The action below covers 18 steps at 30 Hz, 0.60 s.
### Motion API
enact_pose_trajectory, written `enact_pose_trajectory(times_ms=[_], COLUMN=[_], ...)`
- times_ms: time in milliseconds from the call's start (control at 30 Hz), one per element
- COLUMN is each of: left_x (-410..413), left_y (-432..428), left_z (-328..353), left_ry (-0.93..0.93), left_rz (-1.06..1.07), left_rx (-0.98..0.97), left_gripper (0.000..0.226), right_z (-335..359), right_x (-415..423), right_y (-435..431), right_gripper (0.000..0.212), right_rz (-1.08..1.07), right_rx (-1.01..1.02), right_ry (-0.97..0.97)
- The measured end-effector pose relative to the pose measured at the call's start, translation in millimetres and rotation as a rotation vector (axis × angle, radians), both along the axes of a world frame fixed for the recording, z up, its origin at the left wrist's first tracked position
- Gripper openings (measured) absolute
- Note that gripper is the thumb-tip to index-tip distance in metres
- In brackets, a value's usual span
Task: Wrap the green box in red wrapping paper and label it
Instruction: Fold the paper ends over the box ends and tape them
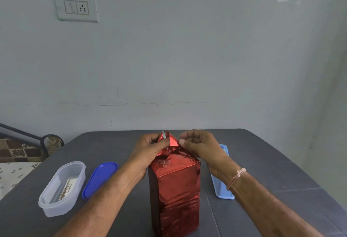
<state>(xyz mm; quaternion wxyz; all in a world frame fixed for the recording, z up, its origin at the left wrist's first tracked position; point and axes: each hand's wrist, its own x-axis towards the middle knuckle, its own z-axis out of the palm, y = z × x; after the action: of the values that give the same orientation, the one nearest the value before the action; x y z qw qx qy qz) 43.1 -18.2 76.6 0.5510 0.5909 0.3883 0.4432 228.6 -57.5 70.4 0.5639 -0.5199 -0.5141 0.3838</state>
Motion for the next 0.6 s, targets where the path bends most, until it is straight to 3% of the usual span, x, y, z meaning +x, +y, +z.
enact_pose_trajectory(times_ms=[167, 333, 467, 600], left_x=[-1.2, -1.8, -3.2, -4.4], left_y=[-1.9, -3.0, -3.8, -5.6], left_z=[1.6, 2.7, 3.5, 4.9], left_ry=[-0.044, 0.001, -0.015, 0.004], left_rz=[-0.041, -0.02, -0.024, -0.005], left_rx=[-0.001, 0.017, 0.008, 0.019], left_gripper=[0.019, 0.013, 0.018, 0.013], right_z=[-1.9, 0.6, -1.9, -0.8], right_x=[1.5, 1.0, -0.6, -2.6], right_y=[5.0, 5.3, 6.8, 5.8], right_gripper=[0.028, 0.015, 0.033, 0.017], right_rz=[0.058, 0.077, 0.088, 0.079], right_rx=[-0.029, -0.039, -0.054, -0.044], right_ry=[0.047, -0.035, 0.012, -0.026])
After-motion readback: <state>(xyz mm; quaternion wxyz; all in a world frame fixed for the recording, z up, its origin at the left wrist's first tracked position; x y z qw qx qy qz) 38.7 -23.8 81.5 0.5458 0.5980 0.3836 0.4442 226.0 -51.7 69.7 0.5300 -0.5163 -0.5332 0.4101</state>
